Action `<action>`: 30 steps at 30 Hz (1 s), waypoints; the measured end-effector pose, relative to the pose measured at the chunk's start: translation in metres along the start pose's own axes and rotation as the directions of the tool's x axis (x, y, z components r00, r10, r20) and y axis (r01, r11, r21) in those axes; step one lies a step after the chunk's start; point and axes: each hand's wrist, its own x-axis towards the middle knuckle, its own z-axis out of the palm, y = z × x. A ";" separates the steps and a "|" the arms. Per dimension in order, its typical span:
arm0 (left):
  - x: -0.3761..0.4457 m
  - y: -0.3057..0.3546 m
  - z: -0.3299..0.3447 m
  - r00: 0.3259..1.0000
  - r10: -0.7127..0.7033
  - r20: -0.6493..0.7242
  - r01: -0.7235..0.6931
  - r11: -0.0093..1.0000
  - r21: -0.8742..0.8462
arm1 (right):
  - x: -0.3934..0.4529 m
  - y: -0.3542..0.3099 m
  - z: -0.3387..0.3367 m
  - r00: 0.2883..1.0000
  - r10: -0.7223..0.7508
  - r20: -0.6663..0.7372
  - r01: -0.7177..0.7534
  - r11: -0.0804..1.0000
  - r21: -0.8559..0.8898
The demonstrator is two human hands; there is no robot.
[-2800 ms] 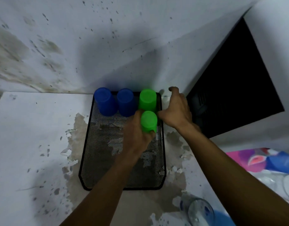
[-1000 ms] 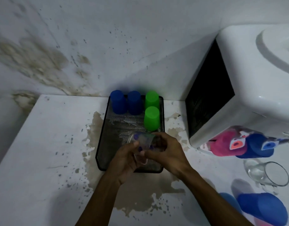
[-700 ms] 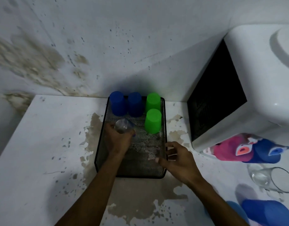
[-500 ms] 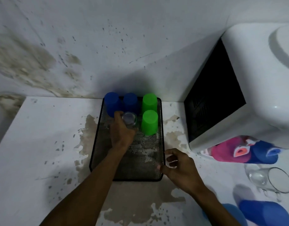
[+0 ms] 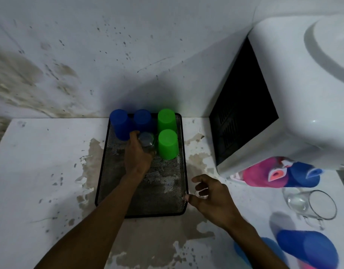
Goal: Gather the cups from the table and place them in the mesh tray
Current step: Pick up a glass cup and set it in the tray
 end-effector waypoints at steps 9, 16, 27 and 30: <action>-0.041 0.000 -0.012 0.991 0.094 -0.092 -0.084 0.992 0.099 | -0.017 0.003 -0.013 0.999 -0.051 -0.009 0.050 0.998 -0.048; -0.136 0.039 -0.003 0.966 0.256 -0.032 -0.256 0.967 0.003 | -0.054 0.018 -0.041 0.995 -0.102 -0.011 0.098 0.977 -0.191; -0.240 0.110 0.056 0.496 0.241 0.834 -0.399 0.917 -0.027 | -0.129 0.091 -0.109 0.962 0.006 -0.273 -0.031 0.996 -0.087; -0.254 0.116 0.072 0.463 0.224 0.858 -0.431 0.903 -0.003 | -0.145 0.109 -0.125 0.931 0.069 -0.359 -0.095 0.994 -0.056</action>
